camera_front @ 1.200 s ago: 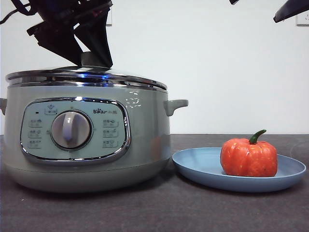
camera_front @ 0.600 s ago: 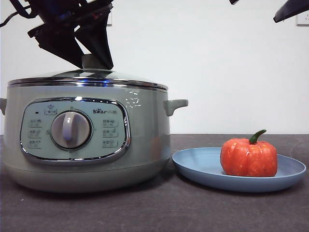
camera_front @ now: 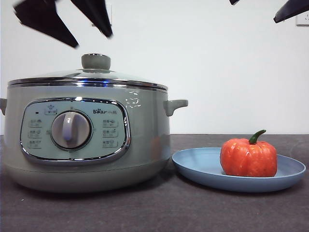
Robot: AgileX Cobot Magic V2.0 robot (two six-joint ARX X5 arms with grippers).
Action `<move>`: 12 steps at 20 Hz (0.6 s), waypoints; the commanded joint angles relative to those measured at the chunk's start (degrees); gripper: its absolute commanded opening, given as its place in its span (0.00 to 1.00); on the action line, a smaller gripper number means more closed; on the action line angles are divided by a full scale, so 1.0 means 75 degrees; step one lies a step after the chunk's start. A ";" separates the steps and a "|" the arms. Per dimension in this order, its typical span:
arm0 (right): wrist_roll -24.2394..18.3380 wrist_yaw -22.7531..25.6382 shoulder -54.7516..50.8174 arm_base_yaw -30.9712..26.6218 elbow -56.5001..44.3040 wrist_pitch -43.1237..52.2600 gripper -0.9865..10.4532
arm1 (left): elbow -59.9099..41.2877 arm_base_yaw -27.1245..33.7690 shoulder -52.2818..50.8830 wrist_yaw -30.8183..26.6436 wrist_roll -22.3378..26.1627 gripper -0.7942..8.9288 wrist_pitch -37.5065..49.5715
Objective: Take the pumpkin out from the steamer,put the pumpkin in the blue plate,close the lid
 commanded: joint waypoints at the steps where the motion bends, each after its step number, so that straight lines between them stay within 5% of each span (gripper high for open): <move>1: 0.0052 0.0015 -0.0015 0.0006 -0.0012 0.0012 0.55 | -0.0017 -0.0032 -0.0621 0.0020 -0.0023 0.53 -0.0423; 2: 0.0052 0.0015 -0.0012 0.0006 -0.0012 0.0015 0.55 | -0.0017 -0.0032 -0.0912 -0.0003 0.0058 0.50 -0.0551; 5: 0.0055 -0.0041 -0.0023 0.0006 -0.0012 -0.0096 0.35 | -0.0017 -0.0032 -0.1682 -0.0370 0.0679 0.05 -0.0982; 8: 0.0050 -0.0038 -0.0079 0.0015 -0.0041 -0.0353 0.07 | -0.0271 -0.0032 -0.2323 -0.0839 0.0673 0.07 -0.1081; 12: 0.0128 -0.0029 -0.0691 0.0020 -0.0536 0.0073 0.08 | -0.1769 -0.0032 -0.3596 -0.0970 0.0536 0.07 -0.0391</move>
